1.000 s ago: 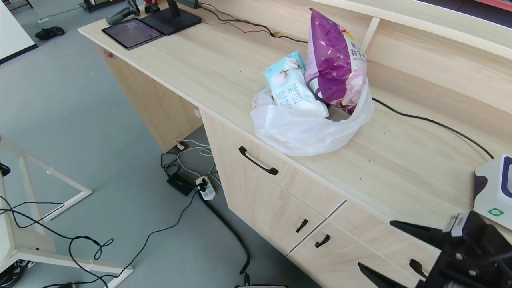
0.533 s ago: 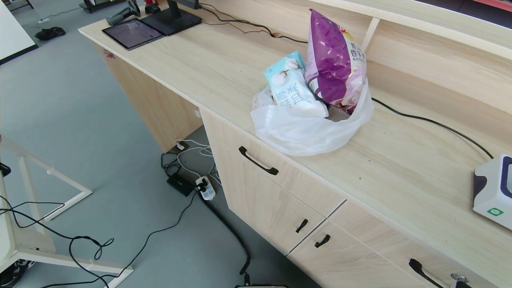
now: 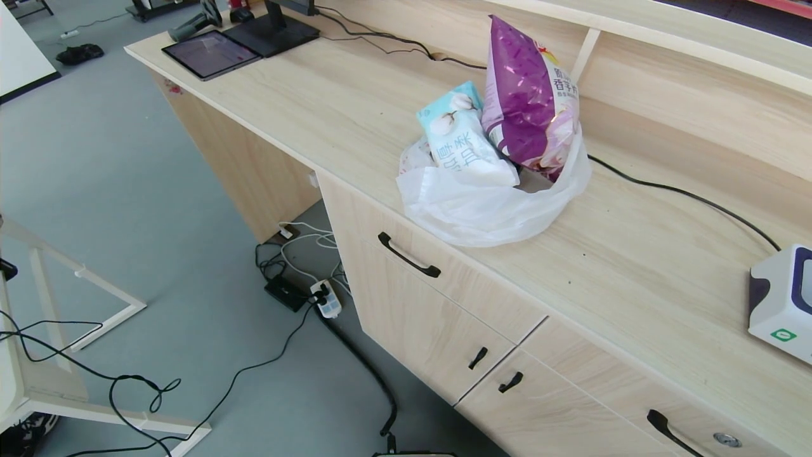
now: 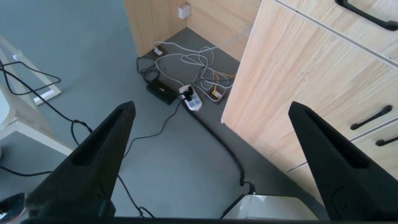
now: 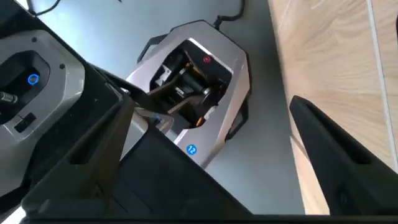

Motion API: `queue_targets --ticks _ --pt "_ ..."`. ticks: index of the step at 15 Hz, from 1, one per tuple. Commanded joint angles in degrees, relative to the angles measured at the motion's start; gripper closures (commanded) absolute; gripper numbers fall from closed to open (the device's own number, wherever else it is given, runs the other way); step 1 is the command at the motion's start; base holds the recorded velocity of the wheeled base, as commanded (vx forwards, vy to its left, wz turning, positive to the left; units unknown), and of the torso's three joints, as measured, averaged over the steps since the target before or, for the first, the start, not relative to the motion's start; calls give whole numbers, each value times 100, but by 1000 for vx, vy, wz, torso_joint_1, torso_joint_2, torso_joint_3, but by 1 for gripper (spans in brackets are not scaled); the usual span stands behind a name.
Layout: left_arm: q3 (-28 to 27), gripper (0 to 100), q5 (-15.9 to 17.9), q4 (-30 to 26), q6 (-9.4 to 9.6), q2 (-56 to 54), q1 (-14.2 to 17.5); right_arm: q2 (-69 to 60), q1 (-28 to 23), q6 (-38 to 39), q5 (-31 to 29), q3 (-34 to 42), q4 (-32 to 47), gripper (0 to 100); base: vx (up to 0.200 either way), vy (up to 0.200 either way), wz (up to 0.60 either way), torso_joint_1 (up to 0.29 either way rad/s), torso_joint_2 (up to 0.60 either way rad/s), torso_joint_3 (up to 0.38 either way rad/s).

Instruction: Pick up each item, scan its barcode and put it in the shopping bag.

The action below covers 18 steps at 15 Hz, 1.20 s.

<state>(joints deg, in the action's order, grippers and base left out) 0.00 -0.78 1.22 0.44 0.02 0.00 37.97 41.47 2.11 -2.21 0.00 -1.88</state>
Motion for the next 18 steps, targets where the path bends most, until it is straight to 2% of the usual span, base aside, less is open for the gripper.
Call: queue_targets --ticks 1,2,5,6,8,10,13,18 --pt "0 0 -1 1 0 -2 0 79 -2047 18 -69 -9 117 0 0 0 0 0 0 0" --pt "0 0 -10 1 0 -2 0 -141 -2644 18 -69 -9 109 0 0 0 0 0 0 0" --pt "0 0 -1 1 0 -2 0 -1635 -2741 -9 -61 0 117 0 0 0 0 0 0 0" --pt "0 0 -1 1 0 -2 0 -2479 -2855 -9 -61 -9 126 0 0 0 0 0 0 0" --pt "0 0 -1 1 0 -2 0 -3182 -3550 -61 -52 -9 135 0 0 0 0 0 0 0" --pt "0 0 -10 1 0 -2 0 -3094 -4077 -79 -52 -9 135 0 0 0 0 0 0 0" --pt "0 0 -1 1 0 -2 0 -3789 -4209 -343 45 -9 153 0 0 0 0 0 0 0" --pt "0 0 -1 1 0 -2 0 -3437 -4305 -448 62 -9 161 0 0 0 0 0 0 0"
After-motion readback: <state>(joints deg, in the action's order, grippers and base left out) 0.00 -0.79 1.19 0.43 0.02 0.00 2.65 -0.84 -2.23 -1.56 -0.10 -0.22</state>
